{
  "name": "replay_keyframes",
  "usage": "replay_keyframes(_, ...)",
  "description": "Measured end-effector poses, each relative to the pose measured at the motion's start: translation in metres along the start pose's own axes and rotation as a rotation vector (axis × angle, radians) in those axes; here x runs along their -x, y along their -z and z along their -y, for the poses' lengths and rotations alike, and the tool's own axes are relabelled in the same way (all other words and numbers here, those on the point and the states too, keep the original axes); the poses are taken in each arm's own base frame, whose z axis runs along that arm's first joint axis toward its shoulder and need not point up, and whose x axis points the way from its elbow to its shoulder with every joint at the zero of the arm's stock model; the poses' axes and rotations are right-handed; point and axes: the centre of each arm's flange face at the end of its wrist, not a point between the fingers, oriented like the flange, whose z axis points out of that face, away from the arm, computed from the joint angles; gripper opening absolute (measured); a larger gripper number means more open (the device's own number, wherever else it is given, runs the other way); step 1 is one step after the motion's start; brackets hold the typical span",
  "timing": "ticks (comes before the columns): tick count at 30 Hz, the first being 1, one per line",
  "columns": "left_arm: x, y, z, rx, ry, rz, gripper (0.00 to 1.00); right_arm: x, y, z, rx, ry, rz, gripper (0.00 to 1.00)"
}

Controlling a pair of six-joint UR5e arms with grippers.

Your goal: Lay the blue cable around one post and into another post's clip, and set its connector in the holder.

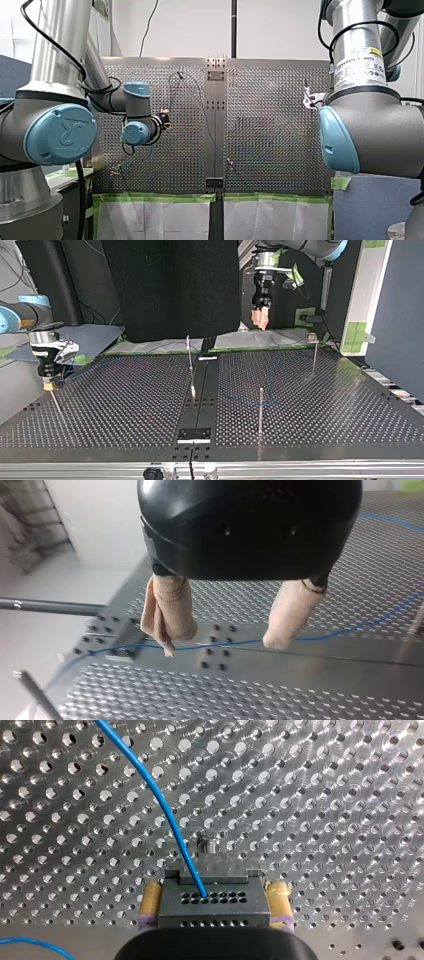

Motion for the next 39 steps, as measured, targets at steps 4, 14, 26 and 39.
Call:
replay_keyframes(4,-0.013,0.001,-0.002,0.012,-0.015,-0.037,1.00,0.000,0.000,0.000,0.000,0.001,0.000,0.79)
replay_keyframes(14,-0.030,0.004,-0.005,0.021,-0.027,-0.079,1.00,0.001,0.000,0.000,0.002,0.001,-0.002,0.79)
replay_keyframes(26,-0.030,0.004,-0.005,0.020,-0.025,-0.079,1.00,0.001,-0.001,0.000,0.002,0.000,-0.002,0.79)
replay_keyframes(39,-0.030,0.004,-0.005,0.019,-0.024,-0.080,1.00,0.002,-0.001,0.001,-0.005,-0.003,-0.006,0.79)
